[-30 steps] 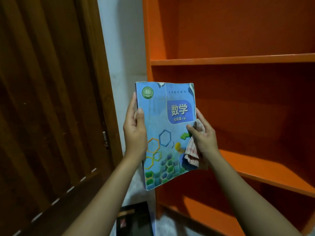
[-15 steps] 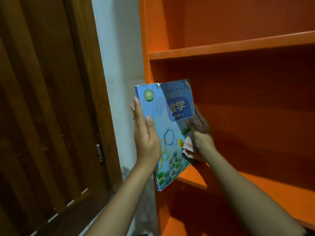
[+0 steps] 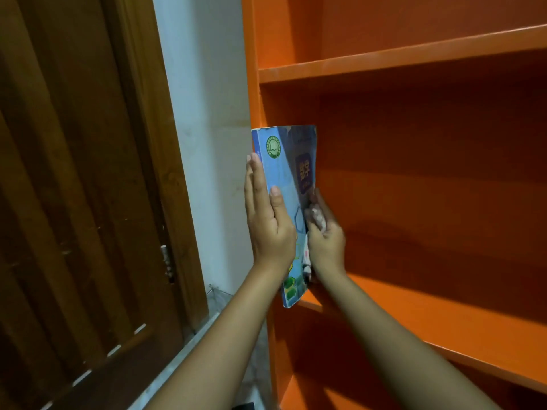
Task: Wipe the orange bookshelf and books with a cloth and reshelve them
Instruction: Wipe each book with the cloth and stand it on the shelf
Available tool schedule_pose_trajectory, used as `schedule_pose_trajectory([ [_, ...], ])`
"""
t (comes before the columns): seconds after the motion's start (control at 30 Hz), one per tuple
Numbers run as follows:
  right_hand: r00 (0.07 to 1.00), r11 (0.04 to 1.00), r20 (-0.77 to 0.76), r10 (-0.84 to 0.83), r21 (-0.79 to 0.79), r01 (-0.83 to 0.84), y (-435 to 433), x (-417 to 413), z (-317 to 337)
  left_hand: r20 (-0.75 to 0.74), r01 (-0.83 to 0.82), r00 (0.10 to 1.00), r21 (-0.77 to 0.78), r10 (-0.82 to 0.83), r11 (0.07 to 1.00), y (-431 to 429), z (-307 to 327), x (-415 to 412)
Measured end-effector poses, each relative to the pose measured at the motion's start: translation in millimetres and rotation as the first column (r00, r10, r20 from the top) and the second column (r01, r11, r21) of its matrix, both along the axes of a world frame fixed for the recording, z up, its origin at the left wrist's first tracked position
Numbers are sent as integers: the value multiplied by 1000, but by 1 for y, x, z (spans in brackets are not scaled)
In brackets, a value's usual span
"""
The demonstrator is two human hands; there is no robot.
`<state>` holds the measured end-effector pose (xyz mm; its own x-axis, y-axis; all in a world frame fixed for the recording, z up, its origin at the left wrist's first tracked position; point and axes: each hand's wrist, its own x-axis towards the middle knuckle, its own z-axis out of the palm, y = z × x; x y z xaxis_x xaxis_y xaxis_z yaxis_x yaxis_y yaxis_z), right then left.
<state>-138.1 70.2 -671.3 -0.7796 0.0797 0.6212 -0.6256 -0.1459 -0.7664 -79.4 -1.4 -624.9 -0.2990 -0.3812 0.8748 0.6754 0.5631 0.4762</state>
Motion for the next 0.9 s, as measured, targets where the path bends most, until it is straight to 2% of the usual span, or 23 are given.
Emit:
schedule_pose_trajectory([
  [0.07, 999, 999, 15, -40, 8, 40, -2, 8, -6, -12, -39, 999, -12, 39, 999, 1, 2, -4],
  [0.13, 997, 996, -39, -63, 65, 65, -2, 16, -12, -12, -53, 999, -17, 53, 998, 1, 5, -6],
  [0.3, 990, 983, -82, -115, 134, 125, 0, 31, -17, 62, 15, 998, -54, -12, 998, -5, 6, 4],
  [0.6, 991, 983, -57, -125, 130, 131, 13, 46, -5, 196, 67, 979, -99, -46, 993, -12, 18, 30],
  [0.9, 995, 974, -29, -94, 205, 98, 24, 71, 9, 307, 61, 951, -125, -20, 990, -16, 22, 45],
])
